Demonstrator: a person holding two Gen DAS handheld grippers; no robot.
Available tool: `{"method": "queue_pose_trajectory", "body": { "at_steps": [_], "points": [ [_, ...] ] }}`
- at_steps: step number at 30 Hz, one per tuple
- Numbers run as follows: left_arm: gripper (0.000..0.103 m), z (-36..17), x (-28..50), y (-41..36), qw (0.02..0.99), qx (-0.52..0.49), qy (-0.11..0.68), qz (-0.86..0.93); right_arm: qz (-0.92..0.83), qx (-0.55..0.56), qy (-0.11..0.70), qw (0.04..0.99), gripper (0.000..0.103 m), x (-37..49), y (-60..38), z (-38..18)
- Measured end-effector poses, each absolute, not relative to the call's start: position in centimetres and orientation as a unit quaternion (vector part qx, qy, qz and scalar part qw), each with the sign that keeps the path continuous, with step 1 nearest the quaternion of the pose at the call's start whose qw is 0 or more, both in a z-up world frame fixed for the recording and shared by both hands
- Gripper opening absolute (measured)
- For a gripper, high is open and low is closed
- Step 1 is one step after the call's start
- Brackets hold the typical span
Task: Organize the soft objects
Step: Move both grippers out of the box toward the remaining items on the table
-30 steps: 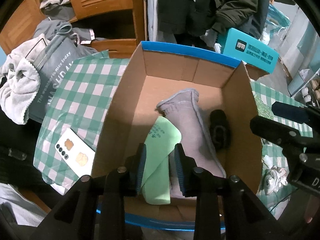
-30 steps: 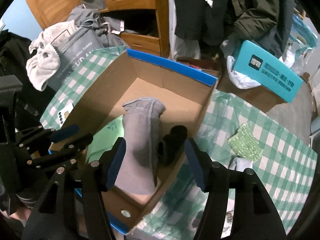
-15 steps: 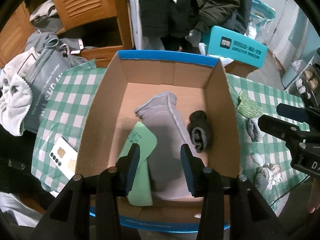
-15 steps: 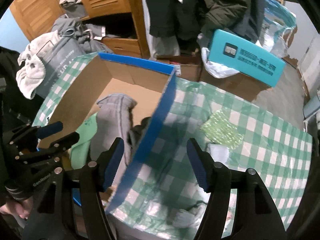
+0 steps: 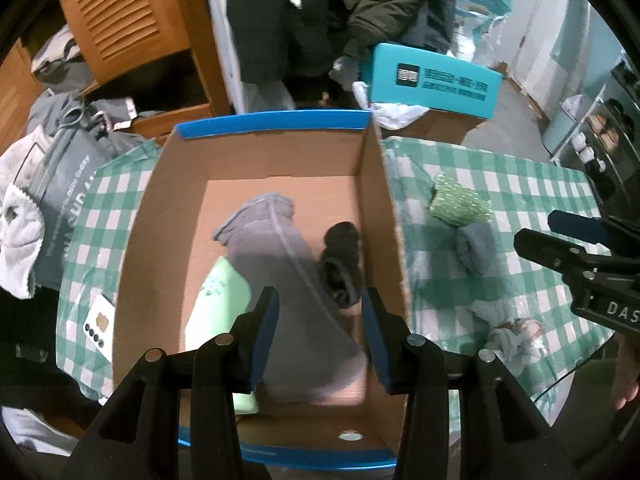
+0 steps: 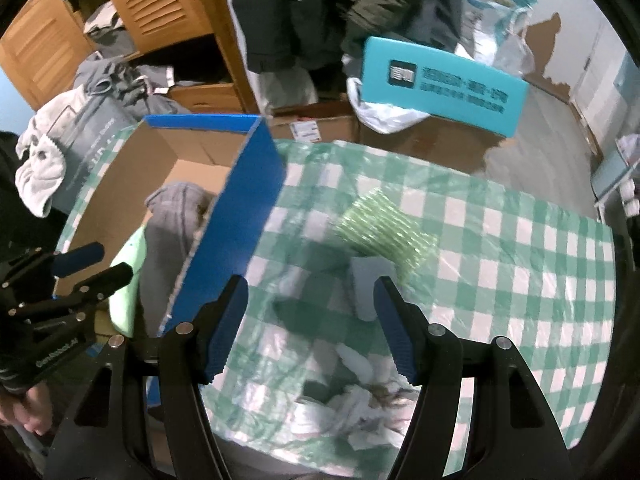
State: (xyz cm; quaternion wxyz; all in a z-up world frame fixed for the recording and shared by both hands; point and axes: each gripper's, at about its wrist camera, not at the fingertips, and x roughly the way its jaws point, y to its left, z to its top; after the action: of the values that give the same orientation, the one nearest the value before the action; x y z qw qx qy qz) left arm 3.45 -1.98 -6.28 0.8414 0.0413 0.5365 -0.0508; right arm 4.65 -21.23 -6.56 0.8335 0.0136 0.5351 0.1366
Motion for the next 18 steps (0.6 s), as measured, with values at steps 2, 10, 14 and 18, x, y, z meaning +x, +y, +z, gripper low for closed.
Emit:
{"method": "queue_pose_trajectory", "body": {
  "at_steps": [2, 10, 14, 18],
  "points": [
    [0.044, -6.2, 3.4, -2.7, 0.841, 0.046, 0.536, -0.057, 0.131, 0.018, 0.537, 0.833, 0.066, 4.5, -22.1, -6.8],
    [0.044, -6.2, 3.4, -5.9, 0.837, 0.061, 0.537, -0.082, 0.103, 0.04, 0.538, 0.836, 0.066, 4.0, -25.9, -7.3],
    [0.044, -6.5, 3.5, -7.3, 0.835, 0.066, 0.539, -0.089, 0.09, 0.049, 0.539, 0.836, 0.066, 4.0, -27.6, -7.7],
    [0.044, -6.7, 3.8, -8.5, 0.831, 0.07, 0.543, -0.095, 0.079, 0.058, 0.541, 0.835, 0.066, 4.0, -29.0, -8.1]
  ]
}}
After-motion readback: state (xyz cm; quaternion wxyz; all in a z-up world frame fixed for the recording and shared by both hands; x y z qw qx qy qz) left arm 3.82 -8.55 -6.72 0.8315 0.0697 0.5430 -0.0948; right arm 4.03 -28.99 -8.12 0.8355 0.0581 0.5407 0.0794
